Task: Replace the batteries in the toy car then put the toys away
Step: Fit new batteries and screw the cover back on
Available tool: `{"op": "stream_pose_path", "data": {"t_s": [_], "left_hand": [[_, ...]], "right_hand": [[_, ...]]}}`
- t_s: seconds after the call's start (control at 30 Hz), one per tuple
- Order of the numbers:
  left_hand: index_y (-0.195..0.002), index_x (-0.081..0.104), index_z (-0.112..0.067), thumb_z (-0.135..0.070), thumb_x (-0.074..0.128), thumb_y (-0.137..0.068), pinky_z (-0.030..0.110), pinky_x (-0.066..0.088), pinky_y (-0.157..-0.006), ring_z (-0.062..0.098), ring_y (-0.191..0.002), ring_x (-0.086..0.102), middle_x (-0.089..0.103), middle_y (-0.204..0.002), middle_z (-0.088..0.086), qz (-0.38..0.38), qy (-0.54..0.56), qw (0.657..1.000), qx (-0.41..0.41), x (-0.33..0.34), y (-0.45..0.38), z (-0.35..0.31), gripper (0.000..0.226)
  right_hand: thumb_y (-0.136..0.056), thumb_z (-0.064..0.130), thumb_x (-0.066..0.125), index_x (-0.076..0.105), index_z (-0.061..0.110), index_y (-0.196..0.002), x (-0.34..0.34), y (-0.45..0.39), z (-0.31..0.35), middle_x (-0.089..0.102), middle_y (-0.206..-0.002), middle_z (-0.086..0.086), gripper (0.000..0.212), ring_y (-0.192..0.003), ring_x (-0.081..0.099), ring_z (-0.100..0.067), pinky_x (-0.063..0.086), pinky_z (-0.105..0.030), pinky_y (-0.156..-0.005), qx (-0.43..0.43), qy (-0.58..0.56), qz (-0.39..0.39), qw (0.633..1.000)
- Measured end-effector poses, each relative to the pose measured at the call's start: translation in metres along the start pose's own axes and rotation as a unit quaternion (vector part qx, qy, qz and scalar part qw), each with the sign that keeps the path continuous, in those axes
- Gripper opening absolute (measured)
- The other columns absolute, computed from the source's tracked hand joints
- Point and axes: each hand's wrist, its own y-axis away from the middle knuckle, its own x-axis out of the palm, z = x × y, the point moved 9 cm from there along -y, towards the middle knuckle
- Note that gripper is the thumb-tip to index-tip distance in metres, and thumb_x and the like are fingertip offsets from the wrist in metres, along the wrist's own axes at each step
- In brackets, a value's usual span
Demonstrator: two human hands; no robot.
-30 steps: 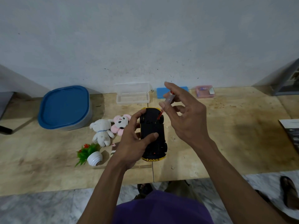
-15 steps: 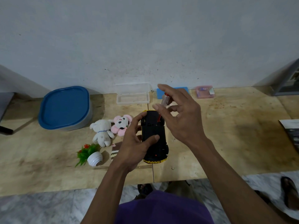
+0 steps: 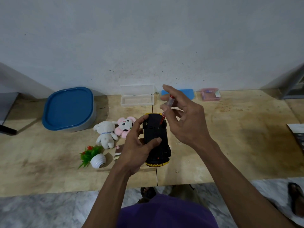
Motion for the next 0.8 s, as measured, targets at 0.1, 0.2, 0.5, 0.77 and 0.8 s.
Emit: {"op": "stream_pose_path", "data": {"t_s": [0.1,0.2,0.5,0.77,0.8], "left_hand": [[-0.143,0.047,-0.035,0.005,0.075,-0.085,0.042,0.063,-0.075,0.016,-0.099,0.073,0.06,-0.128,0.008,-0.001,0.002,1.0,0.001,0.001,0.0,0.0,0.076],[-0.143,0.047,-0.037,0.004,0.076,-0.085,0.045,0.063,-0.078,0.019,-0.102,0.072,0.058,-0.131,0.009,-0.002,-0.003,1.0,-0.001,-0.001,-0.001,0.002,0.077],[-0.142,0.048,-0.038,0.004,0.076,-0.084,0.053,0.062,-0.082,0.027,-0.106,0.072,0.059,-0.131,0.011,0.002,0.001,1.0,-0.008,0.0,-0.003,0.006,0.076],[-0.137,0.051,-0.044,-0.001,0.078,-0.084,0.054,0.061,-0.085,0.028,-0.106,0.071,0.061,-0.129,0.008,-0.001,-0.008,1.0,-0.017,0.009,-0.01,0.019,0.074],[-0.137,0.051,-0.045,-0.002,0.078,-0.085,0.055,0.061,-0.085,0.029,-0.107,0.071,0.061,-0.13,0.008,0.0,-0.011,1.0,-0.017,0.009,-0.012,0.022,0.073]], "right_hand": [[-0.094,0.013,0.07,0.055,0.012,-0.14,-0.003,0.0,0.002,0.059,-0.101,0.003,0.049,-0.089,0.062,-0.005,0.059,-0.021,-0.069,-0.024,0.038,-0.03,0.999],[-0.097,0.009,0.064,0.043,0.013,-0.15,0.0,-0.002,-0.004,0.063,-0.107,0.005,0.058,-0.094,0.064,-0.001,0.055,-0.011,-0.08,-0.003,0.04,-0.004,0.999],[-0.1,0.012,0.06,0.043,0.021,-0.15,0.003,0.003,-0.012,0.068,-0.107,0.006,0.053,-0.092,0.07,-0.001,0.055,-0.012,-0.077,0.043,0.011,-0.006,0.999],[-0.097,0.014,0.065,0.045,0.022,-0.148,-0.007,0.01,-0.024,0.071,-0.101,0.008,0.055,-0.094,0.071,-0.007,0.058,-0.019,-0.079,0.07,0.003,-0.037,0.997],[-0.097,0.013,0.065,0.045,0.021,-0.148,-0.008,0.011,-0.027,0.071,-0.102,0.008,0.055,-0.094,0.072,-0.007,0.059,-0.021,-0.08,0.076,-0.006,-0.04,0.996]]}}
